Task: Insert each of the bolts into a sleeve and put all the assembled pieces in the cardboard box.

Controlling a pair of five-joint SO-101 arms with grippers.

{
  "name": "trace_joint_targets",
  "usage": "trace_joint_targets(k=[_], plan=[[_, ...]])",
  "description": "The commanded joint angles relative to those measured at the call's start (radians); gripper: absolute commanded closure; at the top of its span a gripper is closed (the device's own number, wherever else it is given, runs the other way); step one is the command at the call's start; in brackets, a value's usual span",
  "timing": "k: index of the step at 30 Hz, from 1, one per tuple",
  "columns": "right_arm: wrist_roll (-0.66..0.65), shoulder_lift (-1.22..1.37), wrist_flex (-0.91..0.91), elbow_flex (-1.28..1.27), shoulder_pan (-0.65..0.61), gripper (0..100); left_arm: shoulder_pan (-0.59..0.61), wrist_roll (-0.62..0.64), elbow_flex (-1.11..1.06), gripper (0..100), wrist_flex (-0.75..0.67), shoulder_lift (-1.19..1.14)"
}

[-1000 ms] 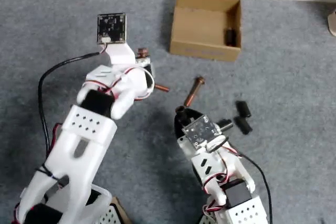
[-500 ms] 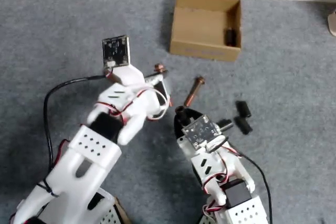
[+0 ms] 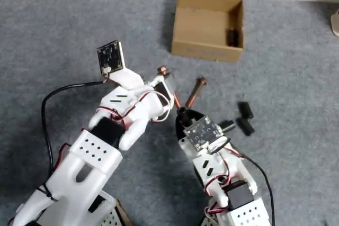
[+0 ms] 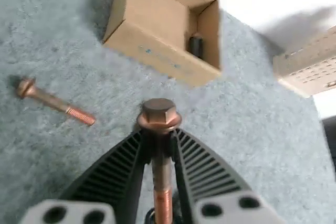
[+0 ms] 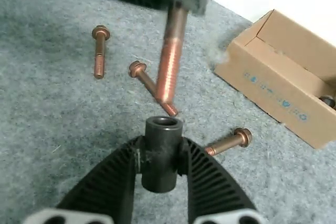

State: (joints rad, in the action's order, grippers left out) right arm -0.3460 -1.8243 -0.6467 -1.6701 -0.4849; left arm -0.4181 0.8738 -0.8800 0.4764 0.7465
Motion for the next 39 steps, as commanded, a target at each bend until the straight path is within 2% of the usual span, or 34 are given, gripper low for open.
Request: trace_joint_targets(k=[1,12,16,22,31,34,37,39], plan=[[-0.012,-0.013,0.027,-0.056,-0.007,99.4,-0.025,0.008,-0.045,100,-0.118,0.036],[-0.012,-0.013,0.027,-0.056,-0.005,99.4,-0.067,0.006,-0.084,100,-0.13,0.044],[-0.012,-0.013,0.027,-0.056,0.022,99.4,-0.091,0.006,-0.079,100,-0.02,0.044],[0.052,-0.013,0.027,-0.056,0.101,99.4,-0.197,-0.157,-0.082,100,0.081,0.044],[0.063,-0.013,0.027,-0.056,0.11,99.4,-0.206,-0.173,-0.188,100,0.068,0.044],[0.063,-0.013,0.027,-0.056,0.11,99.4,-0.202,-0.176,-0.208,100,0.011,0.044],[0.063,-0.013,0.024,-0.056,0.11,99.4,-0.199,-0.262,-0.232,97,-0.04,0.044],[0.063,-0.013,0.019,-0.056,0.11,99.4,-0.199,-0.304,-0.251,91,-0.057,0.044]])
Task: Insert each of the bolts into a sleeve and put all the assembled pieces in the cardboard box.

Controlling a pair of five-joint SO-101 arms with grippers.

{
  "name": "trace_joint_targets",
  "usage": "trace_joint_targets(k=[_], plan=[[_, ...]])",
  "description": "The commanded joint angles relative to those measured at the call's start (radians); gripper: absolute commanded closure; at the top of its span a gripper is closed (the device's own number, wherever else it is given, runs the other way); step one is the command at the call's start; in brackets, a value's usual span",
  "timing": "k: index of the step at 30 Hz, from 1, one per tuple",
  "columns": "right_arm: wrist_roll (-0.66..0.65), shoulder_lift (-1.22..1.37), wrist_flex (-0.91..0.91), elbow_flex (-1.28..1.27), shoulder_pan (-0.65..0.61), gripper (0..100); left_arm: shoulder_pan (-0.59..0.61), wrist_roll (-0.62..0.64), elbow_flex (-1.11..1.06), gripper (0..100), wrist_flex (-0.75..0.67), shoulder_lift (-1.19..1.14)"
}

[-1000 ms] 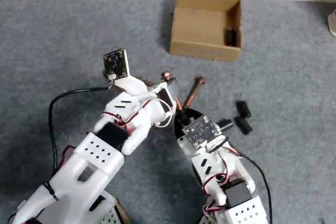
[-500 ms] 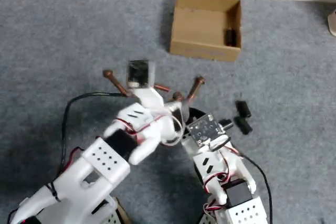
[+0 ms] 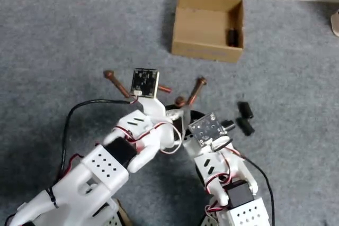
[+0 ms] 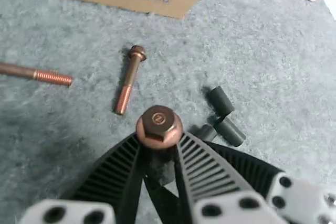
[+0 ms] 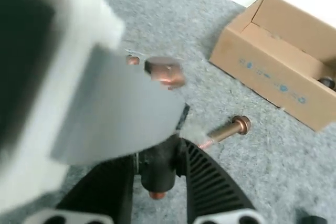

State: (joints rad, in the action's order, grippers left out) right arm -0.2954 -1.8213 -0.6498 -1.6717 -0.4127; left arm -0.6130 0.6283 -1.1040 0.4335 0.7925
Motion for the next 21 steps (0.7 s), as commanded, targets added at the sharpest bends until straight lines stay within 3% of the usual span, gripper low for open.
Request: trace_joint_targets(k=[1,8,13,21], plan=[[0.012,-0.016,0.01,-0.054,0.038,99.4,-0.004,-0.063,-0.028,87,-0.014,-0.002],[0.012,-0.015,-0.045,-0.053,0.042,99.4,0.065,-0.061,-0.027,64,-0.006,-0.001],[0.012,-0.007,-0.042,-0.03,0.099,99.4,0.128,-0.061,0.008,64,0.018,-0.001],[0.014,-0.004,-0.045,0.048,0.182,99.4,0.294,-0.061,0.143,64,0.33,-0.001]])
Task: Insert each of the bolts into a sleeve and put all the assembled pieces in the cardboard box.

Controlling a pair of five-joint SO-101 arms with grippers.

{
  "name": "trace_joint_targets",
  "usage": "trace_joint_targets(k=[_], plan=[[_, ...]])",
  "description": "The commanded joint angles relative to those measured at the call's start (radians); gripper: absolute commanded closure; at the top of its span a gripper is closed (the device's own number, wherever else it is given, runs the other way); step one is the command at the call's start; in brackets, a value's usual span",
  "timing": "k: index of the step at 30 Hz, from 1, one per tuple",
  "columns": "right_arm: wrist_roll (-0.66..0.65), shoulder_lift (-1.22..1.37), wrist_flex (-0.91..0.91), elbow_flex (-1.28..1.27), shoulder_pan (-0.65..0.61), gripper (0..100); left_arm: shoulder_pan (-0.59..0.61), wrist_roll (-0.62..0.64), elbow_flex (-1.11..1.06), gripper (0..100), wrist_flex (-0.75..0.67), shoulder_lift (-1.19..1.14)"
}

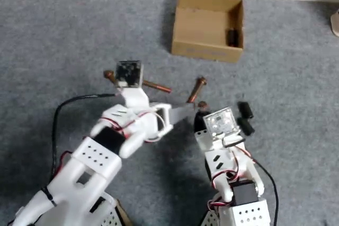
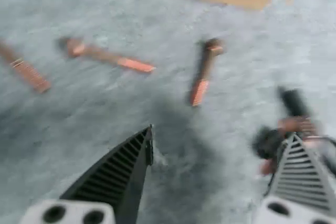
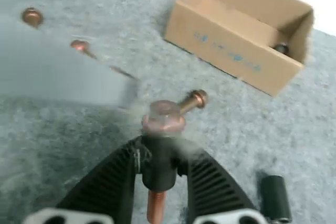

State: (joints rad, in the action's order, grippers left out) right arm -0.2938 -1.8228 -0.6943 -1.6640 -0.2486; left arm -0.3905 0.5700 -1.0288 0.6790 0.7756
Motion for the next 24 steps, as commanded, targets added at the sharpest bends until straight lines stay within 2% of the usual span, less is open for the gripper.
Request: trace_joint_targets(k=[1,5,10,16,24], plan=[[0.026,-0.002,-0.001,0.045,0.018,99.4,0.101,-0.003,0.068,64,0.098,0.016],[0.048,-0.001,-0.001,0.09,0.018,99.4,0.18,-0.003,0.038,64,0.12,0.016],[0.046,0.028,-0.001,0.153,0.021,99.4,0.206,-0.003,-0.025,64,0.12,0.016],[0.048,0.271,0.002,0.266,0.022,99.4,0.206,-0.003,-0.053,64,0.12,0.016],[0.048,0.584,0.004,0.547,0.022,99.4,0.206,-0.006,-0.067,64,0.12,0.015]])
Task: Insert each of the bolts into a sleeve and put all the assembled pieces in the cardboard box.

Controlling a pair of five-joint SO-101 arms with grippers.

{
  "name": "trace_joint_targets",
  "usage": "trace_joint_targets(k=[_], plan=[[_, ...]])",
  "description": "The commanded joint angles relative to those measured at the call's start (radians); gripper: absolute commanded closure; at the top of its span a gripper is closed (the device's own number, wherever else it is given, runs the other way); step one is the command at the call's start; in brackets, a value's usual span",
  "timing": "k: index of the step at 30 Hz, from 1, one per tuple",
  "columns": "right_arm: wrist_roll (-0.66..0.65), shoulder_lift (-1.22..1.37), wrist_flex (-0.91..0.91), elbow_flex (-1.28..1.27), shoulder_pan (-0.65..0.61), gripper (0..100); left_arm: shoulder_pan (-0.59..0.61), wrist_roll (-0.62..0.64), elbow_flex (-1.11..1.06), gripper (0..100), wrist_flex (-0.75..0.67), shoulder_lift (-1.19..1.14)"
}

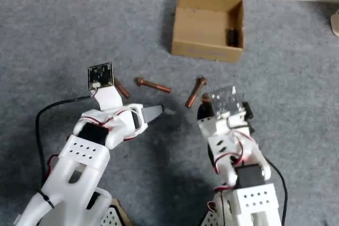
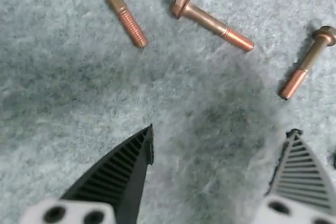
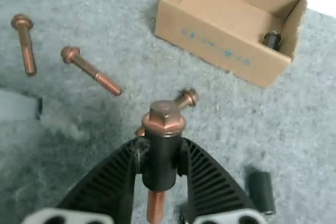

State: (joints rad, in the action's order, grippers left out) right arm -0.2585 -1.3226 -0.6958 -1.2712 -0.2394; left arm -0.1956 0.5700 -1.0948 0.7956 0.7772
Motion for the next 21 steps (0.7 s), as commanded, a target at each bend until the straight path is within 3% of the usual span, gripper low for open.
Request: trace_joint_targets(k=[1,21], plan=[[0.012,0.12,0.005,0.188,0.015,99.4,0.01,-0.008,-0.005,64,0.003,0.013],[0.017,0.88,0.005,0.789,0.191,99.4,0.007,-0.009,-0.005,64,0.003,0.008]])
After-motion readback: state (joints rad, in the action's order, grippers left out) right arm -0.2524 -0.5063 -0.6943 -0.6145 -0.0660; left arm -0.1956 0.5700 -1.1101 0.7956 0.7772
